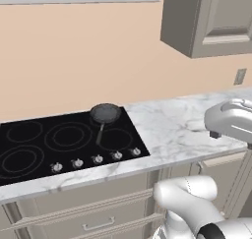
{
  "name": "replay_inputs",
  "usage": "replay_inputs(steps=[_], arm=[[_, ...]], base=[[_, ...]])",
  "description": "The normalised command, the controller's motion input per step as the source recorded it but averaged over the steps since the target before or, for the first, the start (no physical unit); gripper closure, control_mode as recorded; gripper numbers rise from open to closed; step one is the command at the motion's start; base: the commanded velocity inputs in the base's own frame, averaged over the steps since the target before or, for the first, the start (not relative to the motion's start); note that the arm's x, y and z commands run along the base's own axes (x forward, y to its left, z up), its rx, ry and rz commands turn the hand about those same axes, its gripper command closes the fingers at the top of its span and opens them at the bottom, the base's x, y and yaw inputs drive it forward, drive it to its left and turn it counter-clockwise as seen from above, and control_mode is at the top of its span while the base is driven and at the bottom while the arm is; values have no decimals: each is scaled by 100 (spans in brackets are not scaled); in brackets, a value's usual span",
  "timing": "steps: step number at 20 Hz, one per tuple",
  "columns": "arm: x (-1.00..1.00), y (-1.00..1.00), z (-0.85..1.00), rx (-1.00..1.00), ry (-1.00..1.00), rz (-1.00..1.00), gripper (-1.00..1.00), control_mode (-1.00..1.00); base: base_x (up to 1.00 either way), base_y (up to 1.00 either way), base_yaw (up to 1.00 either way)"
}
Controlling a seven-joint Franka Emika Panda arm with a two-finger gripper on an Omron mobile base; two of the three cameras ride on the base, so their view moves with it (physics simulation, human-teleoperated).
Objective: Move the pot and pan from the stove into the sink.
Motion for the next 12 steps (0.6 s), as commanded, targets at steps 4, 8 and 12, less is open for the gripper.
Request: replay_inputs(steps=[4,8,12], arm=[[0,0,0,0,0,0,-100,100],[0,0,0,0,0,0,-100,100],[39,6,-3,0,0,0,-100,-100]], base=[[27,11,0],[0,0,0],[0,0,0]])
